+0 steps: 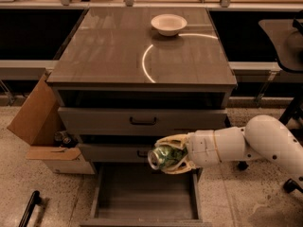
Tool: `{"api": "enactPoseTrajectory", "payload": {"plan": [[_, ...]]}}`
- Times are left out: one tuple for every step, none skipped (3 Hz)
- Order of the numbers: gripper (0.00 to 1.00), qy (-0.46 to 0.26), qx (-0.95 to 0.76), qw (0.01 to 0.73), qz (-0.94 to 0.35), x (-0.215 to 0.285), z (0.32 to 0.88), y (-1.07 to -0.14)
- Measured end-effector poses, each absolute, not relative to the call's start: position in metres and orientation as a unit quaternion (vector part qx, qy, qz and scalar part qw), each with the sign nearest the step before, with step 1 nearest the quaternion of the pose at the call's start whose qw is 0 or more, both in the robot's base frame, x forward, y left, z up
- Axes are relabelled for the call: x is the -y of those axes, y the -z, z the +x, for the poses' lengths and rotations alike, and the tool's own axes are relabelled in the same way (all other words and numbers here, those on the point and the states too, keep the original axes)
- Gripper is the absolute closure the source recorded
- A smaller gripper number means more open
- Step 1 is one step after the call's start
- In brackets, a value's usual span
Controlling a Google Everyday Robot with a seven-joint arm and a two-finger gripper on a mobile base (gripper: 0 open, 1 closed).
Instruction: Pick green can from bottom drawer and place on counter
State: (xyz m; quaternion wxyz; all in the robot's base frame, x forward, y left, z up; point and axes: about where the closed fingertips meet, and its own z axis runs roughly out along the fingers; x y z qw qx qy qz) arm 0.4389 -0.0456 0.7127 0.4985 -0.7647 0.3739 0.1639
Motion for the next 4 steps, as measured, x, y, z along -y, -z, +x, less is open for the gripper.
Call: {"api": "enactPoseTrajectory", "payload": {"plan": [[1.0,-0.164,-0.373,0.5,-0.764,0.047,0.439,-0.718],[1.0,-0.164,-0.368,0.508,-0.761,0.06,0.441,-0.753],[1.0,-0.156,-0.374,0.51,-0.759,0.079,0.456,-0.793],[1.0,-0.139,-0.383,0.532,-0.742,0.094,0.501,-0.838]]}}
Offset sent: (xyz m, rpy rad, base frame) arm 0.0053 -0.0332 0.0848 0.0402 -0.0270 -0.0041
